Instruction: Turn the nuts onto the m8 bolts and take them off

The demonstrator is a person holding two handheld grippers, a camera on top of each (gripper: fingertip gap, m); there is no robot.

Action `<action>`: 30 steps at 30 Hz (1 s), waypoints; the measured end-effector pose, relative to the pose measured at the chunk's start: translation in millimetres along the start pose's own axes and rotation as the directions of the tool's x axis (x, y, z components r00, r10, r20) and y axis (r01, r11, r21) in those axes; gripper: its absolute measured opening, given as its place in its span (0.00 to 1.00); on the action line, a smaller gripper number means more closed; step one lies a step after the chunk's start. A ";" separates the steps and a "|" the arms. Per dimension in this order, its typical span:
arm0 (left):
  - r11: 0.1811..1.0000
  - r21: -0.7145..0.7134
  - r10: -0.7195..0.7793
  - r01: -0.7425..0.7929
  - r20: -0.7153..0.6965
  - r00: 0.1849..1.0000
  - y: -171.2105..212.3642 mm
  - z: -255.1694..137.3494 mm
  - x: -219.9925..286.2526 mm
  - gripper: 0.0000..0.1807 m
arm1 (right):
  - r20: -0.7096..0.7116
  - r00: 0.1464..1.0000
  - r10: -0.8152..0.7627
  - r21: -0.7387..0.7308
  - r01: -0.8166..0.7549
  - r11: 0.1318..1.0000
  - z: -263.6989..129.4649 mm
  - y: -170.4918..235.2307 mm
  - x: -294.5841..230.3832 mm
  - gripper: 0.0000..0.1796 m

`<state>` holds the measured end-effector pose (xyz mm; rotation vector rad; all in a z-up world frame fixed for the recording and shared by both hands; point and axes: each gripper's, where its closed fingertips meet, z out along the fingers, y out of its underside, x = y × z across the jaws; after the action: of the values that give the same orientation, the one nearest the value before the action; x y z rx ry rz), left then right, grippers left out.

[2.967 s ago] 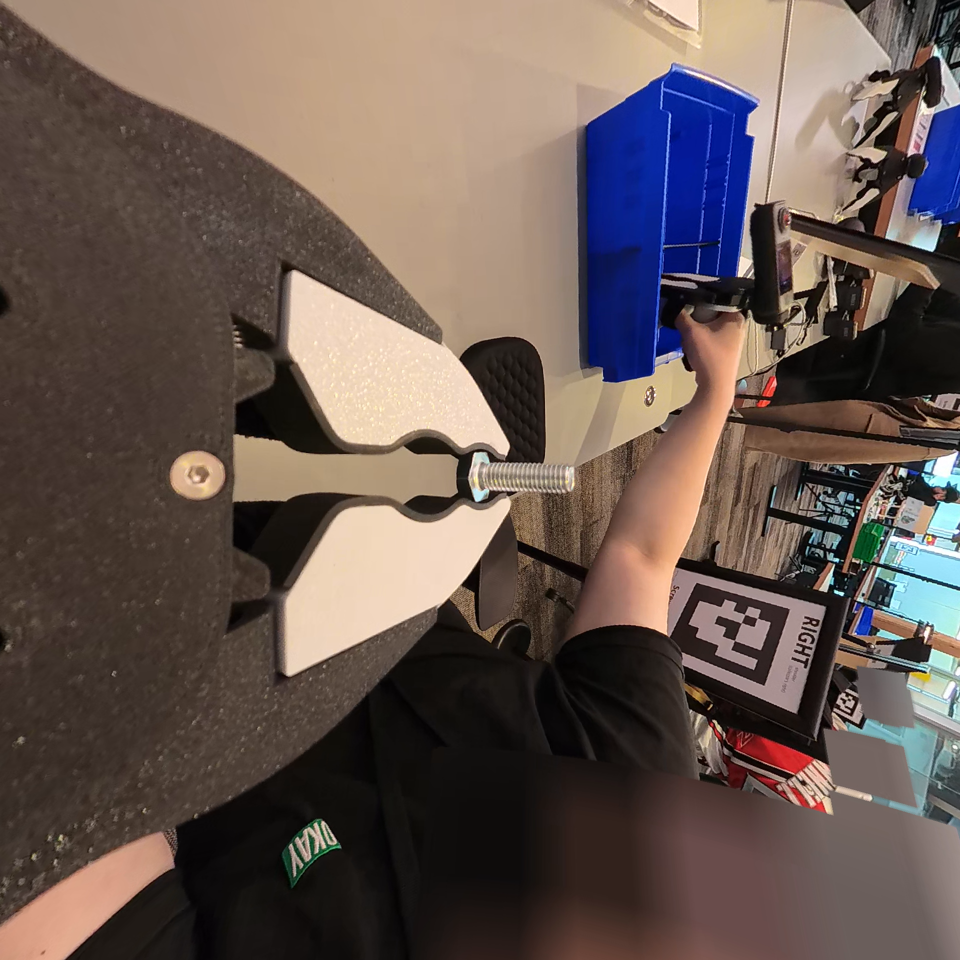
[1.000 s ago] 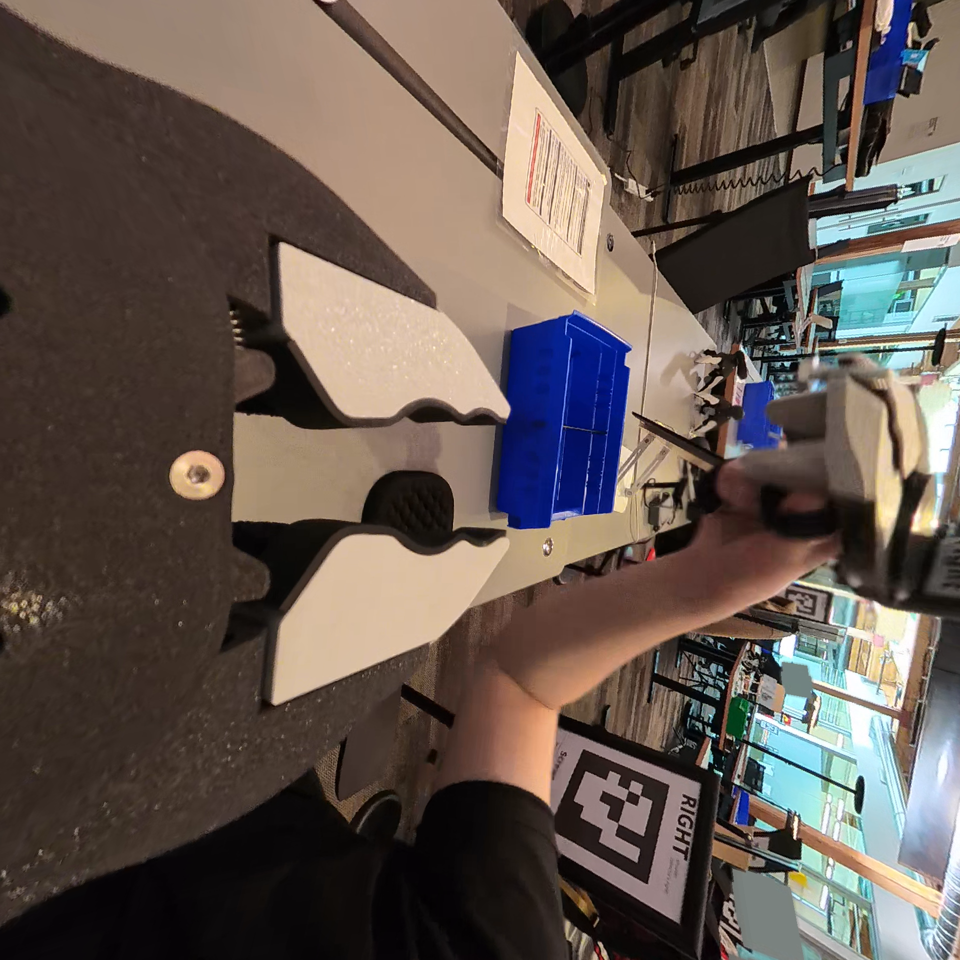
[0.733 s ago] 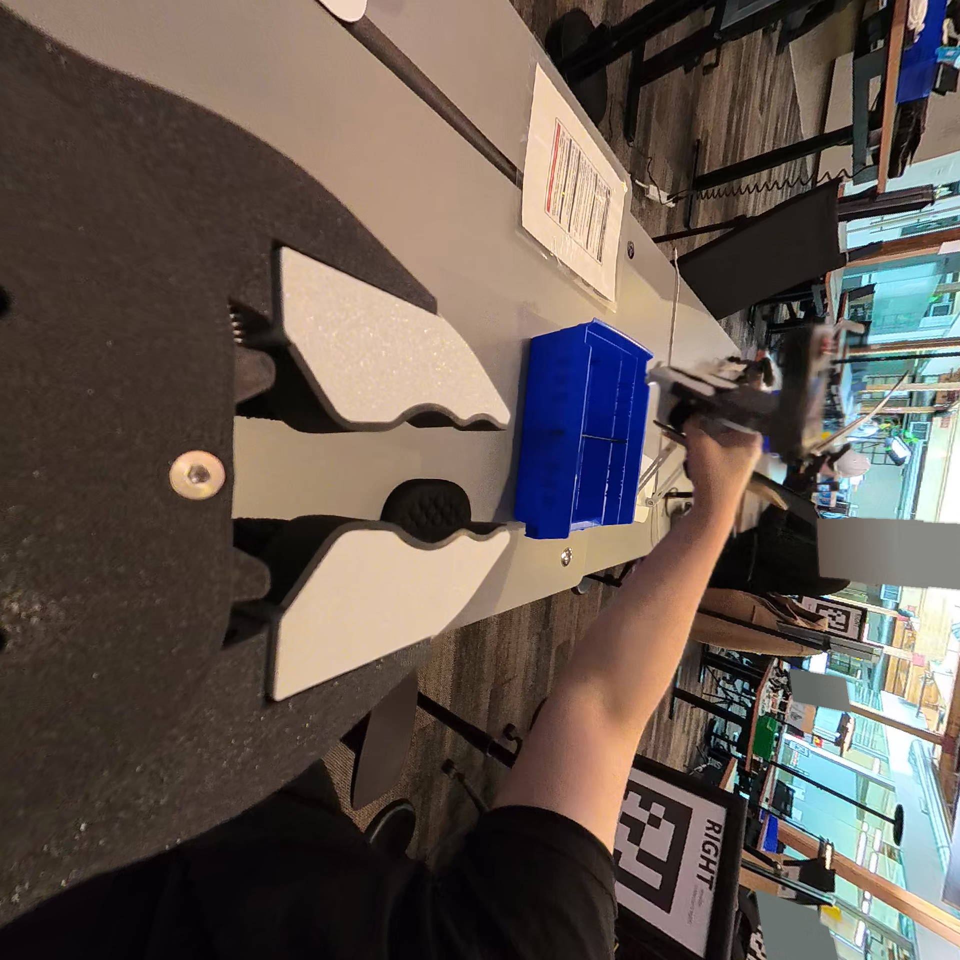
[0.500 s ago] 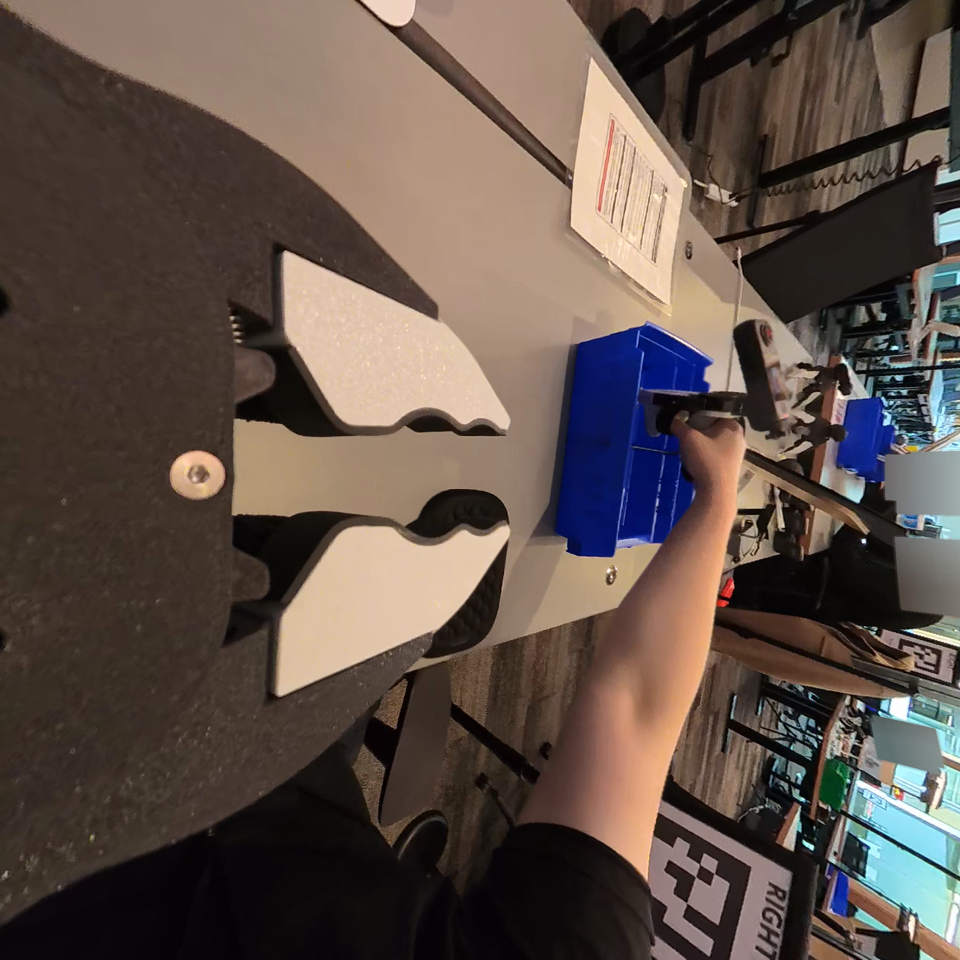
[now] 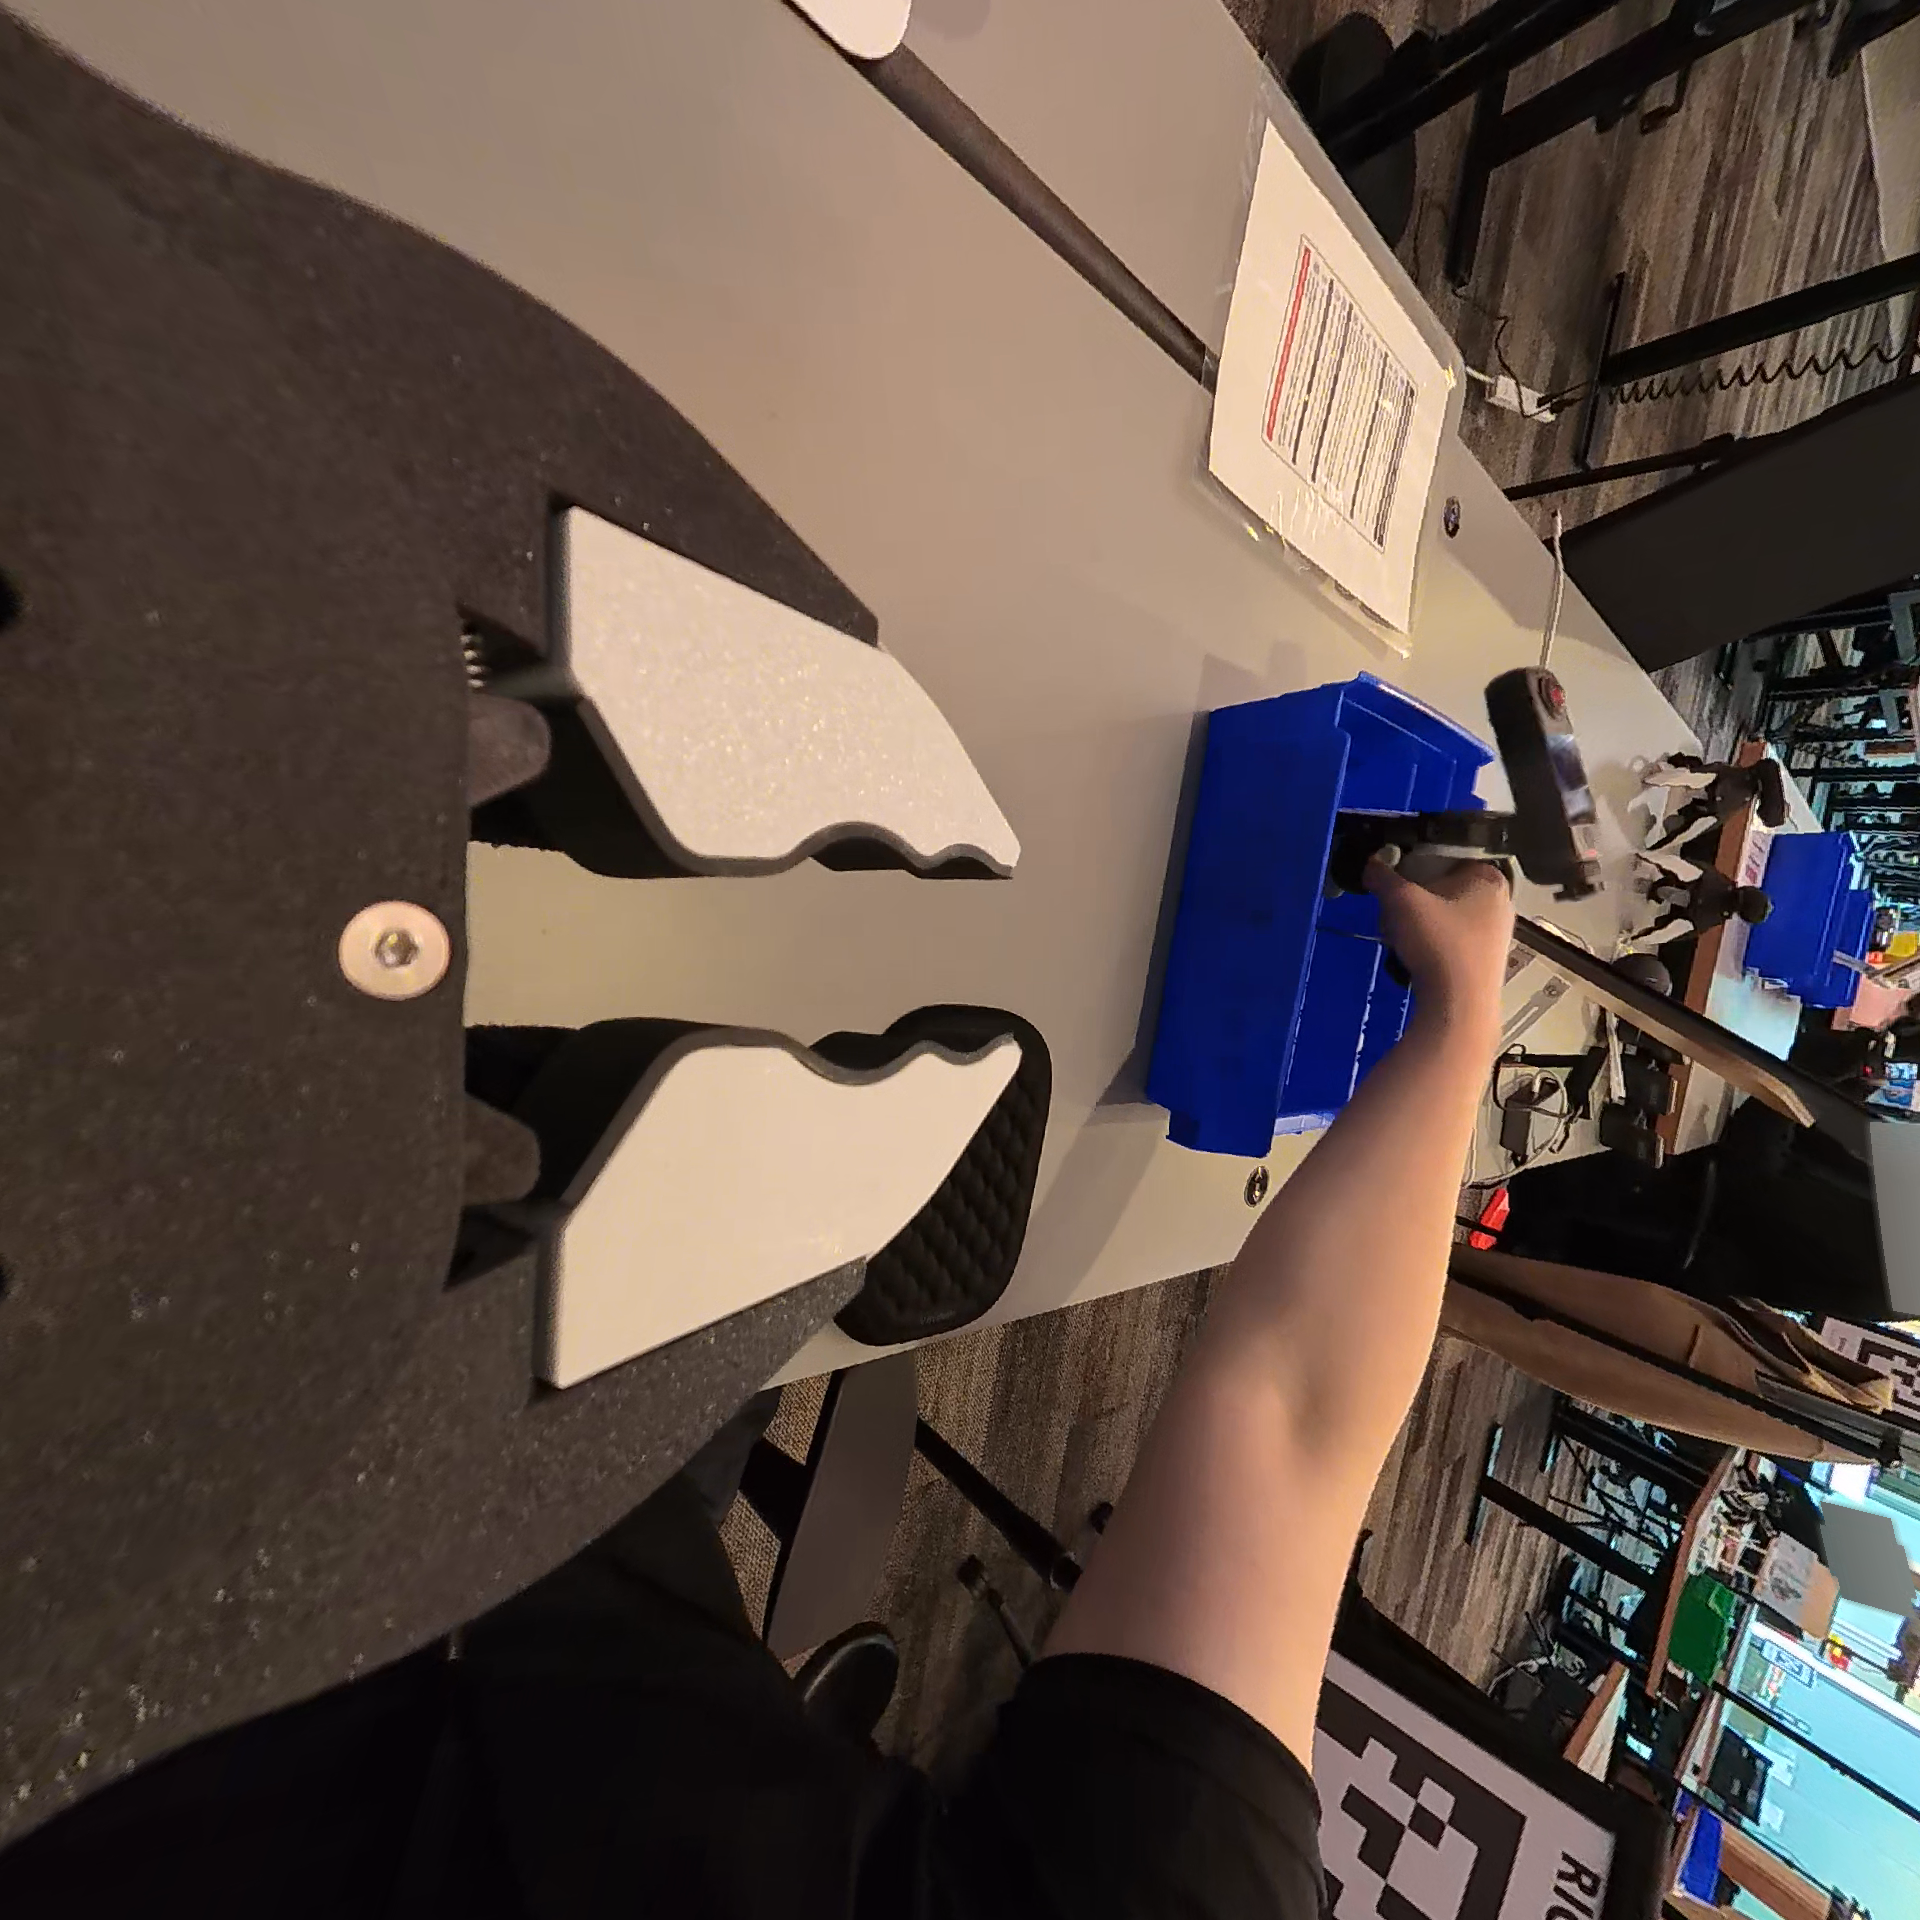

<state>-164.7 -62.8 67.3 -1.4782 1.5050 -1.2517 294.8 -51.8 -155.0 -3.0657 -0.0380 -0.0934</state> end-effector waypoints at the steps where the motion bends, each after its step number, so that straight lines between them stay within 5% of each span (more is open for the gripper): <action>1: 1.000 0.003 -0.001 0.001 0.003 1.000 -0.5 -0.8 -0.4 0.15 | -0.017 1.000 -0.012 0.022 0.013 1.000 -5.6 -1.2 1.5 0.07; 5: 1.000 0.024 -0.004 0.003 0.018 1.000 -4.9 -5.5 -2.0 0.15 | -0.118 0.992 -0.040 0.146 0.057 0.988 -60.4 -7.8 6.7 0.08; 9: 0.998 0.067 0.014 -0.020 0.085 0.996 -13.6 -10.0 -10.1 0.15 | -0.200 0.978 -0.051 0.472 0.142 0.870 -172.2 -39.0 -27.7 0.06; 12: 0.996 0.076 0.036 -0.053 0.198 0.979 -16.4 -13.4 -26.8 0.15 | -0.212 0.963 -0.165 0.794 0.268 0.546 -270.2 -67.7 -110.0 0.08; 16: 0.992 0.092 0.050 -0.088 0.356 0.933 -18.3 -22.5 -52.8 0.15 | -0.253 0.884 -0.394 0.951 0.302 0.067 -342.6 -66.9 -244.9 0.20; 19: 0.986 0.152 -0.001 -0.063 0.389 0.921 -22.3 -29.3 -63.9 0.14 | -0.302 0.834 -0.462 0.952 0.292 -0.096 -358.8 -68.8 -317.8 0.17; 24: 0.980 0.180 -0.022 -0.078 0.494 0.869 -22.0 -46.6 -86.8 0.13 | -0.230 0.715 -0.660 0.973 0.150 -0.176 -354.5 -73.1 -410.7 0.14; 30: 0.970 0.232 -0.047 -0.072 0.472 0.880 -32.1 -74.2 -78.8 0.13 | -0.068 0.686 -0.724 0.995 -0.006 -0.099 -335.5 -81.4 -404.4 0.12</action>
<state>-213.3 30.5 108.2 -1.4708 0.9945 -0.9319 -131.0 -4.9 160.0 -1.3275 -0.7371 0.5503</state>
